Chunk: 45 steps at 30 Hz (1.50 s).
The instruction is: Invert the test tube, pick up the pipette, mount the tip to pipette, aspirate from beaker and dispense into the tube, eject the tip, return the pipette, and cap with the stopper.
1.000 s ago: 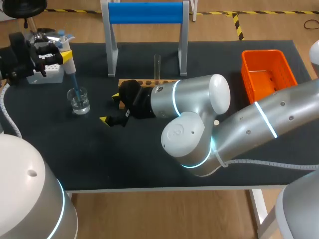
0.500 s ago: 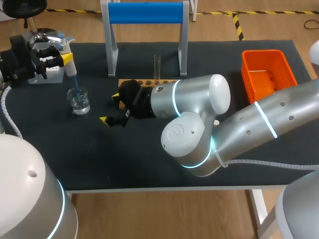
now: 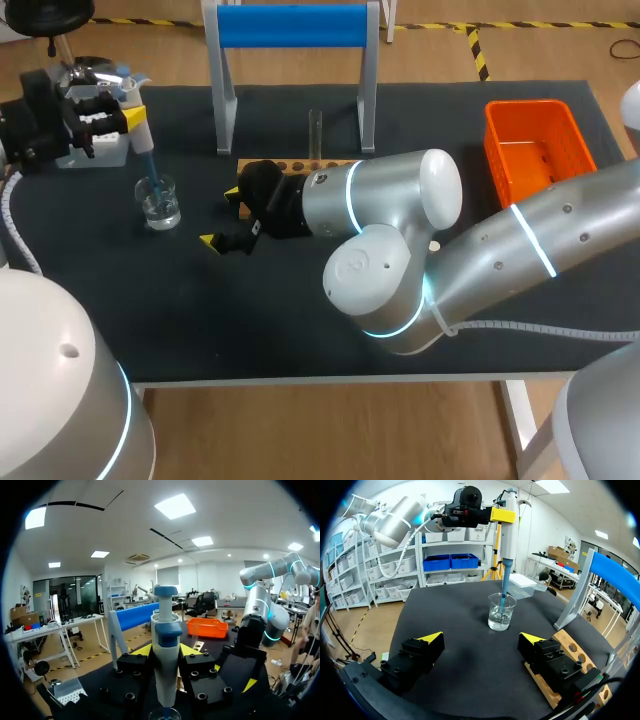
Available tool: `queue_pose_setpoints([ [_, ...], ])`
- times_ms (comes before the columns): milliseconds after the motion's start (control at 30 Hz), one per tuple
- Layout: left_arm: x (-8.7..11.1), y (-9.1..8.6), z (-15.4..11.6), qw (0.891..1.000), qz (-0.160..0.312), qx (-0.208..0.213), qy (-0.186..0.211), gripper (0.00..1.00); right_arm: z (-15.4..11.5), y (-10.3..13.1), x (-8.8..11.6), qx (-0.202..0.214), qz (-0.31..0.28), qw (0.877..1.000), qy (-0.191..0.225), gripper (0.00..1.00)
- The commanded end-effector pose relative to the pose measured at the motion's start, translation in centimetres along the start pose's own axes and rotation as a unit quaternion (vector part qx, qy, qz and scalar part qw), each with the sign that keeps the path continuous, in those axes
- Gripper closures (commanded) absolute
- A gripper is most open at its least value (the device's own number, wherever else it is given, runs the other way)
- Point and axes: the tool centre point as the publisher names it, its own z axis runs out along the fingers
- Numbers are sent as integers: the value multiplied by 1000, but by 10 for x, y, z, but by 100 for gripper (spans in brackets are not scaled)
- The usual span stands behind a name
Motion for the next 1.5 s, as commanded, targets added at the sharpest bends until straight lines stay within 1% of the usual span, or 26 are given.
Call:
queue_pose_setpoints([
  [33,0,1,0,1000,0,1,0,100,-2,0,-1,-1,0,1000,1,0],
  [500,0,1,0,1000,0,1,0,100,-2,0,-1,-1,0,1000,1,0],
  [667,0,1,0,1000,0,1,0,100,-10,10,-4,-7,-9,1000,10,0],
  [733,0,1,0,1000,0,1,0,100,-15,16,-6,-12,-11,1000,21,0],
  [833,0,1,0,1000,0,1,0,100,-23,23,-7,-9,-25,999,34,0],
  [1033,0,1,0,1000,0,1,0,100,-46,42,-11,-11,-41,996,74,0],
  [1333,0,1,0,1000,0,1,0,100,-80,74,-13,-11,-87,988,128,0],
  [1500,0,1,0,1000,0,1,0,100,-93,87,-19,-21,-94,984,151,0],
])
